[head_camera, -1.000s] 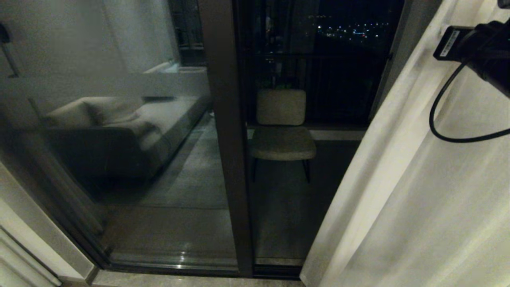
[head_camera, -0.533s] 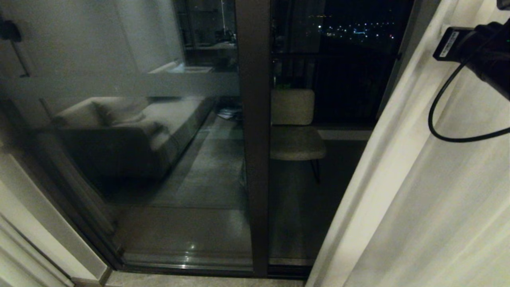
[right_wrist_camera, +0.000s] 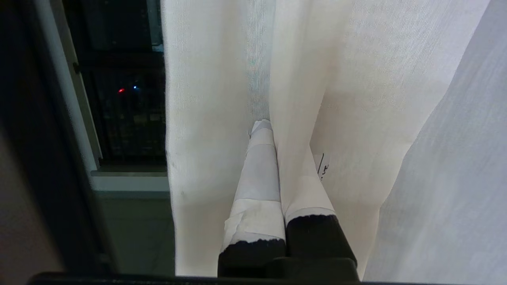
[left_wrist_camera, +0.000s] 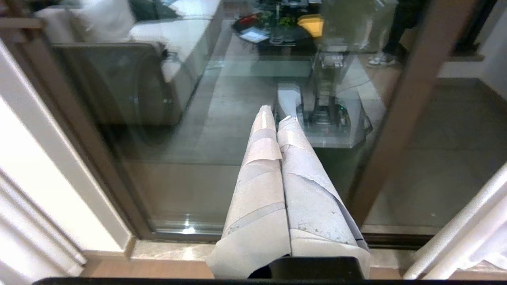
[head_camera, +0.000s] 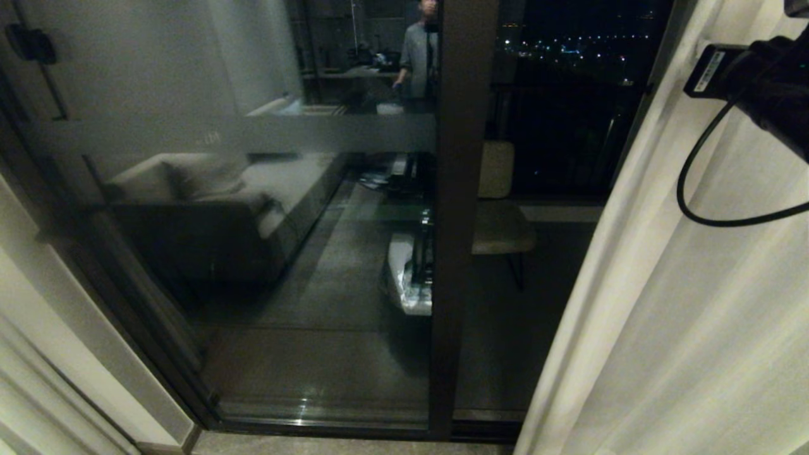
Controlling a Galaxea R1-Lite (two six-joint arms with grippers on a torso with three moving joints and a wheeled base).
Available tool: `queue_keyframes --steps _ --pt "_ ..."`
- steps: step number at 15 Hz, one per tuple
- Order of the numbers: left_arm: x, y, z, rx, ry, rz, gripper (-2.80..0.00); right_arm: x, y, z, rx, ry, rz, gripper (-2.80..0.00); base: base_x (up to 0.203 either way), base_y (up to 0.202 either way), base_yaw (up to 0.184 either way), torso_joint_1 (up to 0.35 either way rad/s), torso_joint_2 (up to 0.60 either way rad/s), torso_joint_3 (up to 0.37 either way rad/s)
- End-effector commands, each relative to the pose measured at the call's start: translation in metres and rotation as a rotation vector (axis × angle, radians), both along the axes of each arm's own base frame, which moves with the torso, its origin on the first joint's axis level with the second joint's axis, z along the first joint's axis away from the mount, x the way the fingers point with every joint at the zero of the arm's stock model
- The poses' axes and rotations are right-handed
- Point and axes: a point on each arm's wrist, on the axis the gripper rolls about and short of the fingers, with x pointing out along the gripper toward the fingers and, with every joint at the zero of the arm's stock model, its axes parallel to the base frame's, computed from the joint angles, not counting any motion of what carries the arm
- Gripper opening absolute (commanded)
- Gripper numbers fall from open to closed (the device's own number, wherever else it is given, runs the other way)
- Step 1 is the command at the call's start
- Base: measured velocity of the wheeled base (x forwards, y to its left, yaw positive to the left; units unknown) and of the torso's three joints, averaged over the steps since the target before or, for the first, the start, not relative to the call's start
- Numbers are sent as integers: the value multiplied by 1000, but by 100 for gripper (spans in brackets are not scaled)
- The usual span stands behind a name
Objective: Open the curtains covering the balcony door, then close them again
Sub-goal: Close the inner curtains on both sides
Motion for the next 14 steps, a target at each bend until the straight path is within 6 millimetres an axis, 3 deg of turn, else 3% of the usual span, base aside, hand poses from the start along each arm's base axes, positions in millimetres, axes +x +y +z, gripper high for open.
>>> queue_keyframes --steps 1,14 --pt "0 0 0 0 0 0 -280 1 0 -1 0 0 -3 -280 0 197 0 -2 -2 2" --pt "0 0 0 2 0 0 -280 3 6 -1 5 -22 14 -280 0 190 1 3 3 2"
